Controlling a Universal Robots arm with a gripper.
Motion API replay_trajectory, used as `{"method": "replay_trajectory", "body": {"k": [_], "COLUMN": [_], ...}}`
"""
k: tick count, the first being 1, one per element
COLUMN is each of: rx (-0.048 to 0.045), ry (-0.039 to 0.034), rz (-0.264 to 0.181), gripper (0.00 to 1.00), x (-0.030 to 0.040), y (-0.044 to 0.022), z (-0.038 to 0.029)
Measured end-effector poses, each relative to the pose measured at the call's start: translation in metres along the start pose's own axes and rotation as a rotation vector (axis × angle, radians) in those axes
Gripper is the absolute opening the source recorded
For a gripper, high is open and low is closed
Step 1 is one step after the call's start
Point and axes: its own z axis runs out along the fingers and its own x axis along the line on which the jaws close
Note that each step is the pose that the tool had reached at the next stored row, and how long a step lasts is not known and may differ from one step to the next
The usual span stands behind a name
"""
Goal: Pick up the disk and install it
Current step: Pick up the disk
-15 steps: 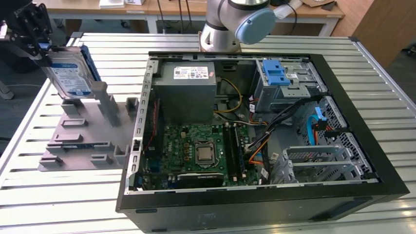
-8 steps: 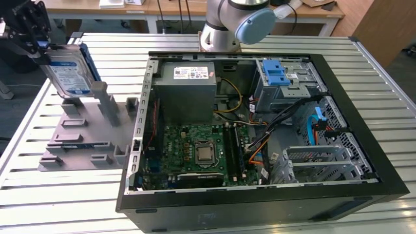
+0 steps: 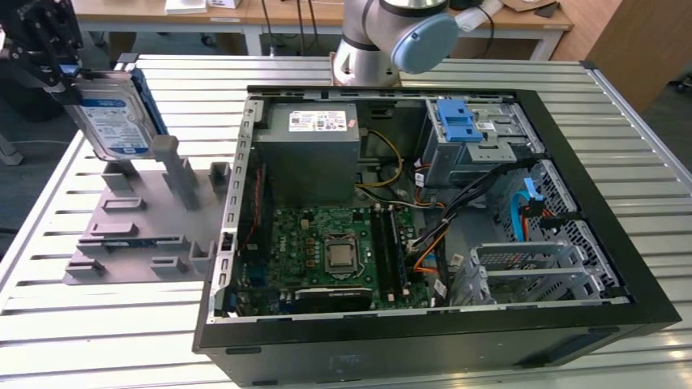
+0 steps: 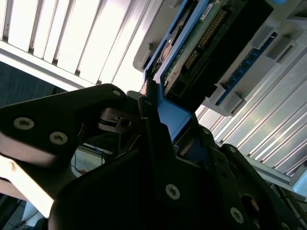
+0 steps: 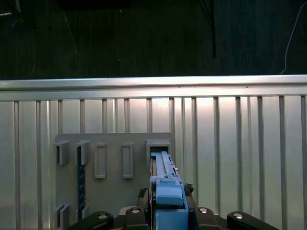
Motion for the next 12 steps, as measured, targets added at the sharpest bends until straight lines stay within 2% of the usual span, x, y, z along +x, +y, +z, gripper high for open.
{"method": "replay_trajectory", "body": {"k": [12], "rx": [0.0], "ry": [0.0], "rz": [0.0], "gripper": [0.37], "x": [-0.0001], "y": [0.0], "z": [-0.0075]}}
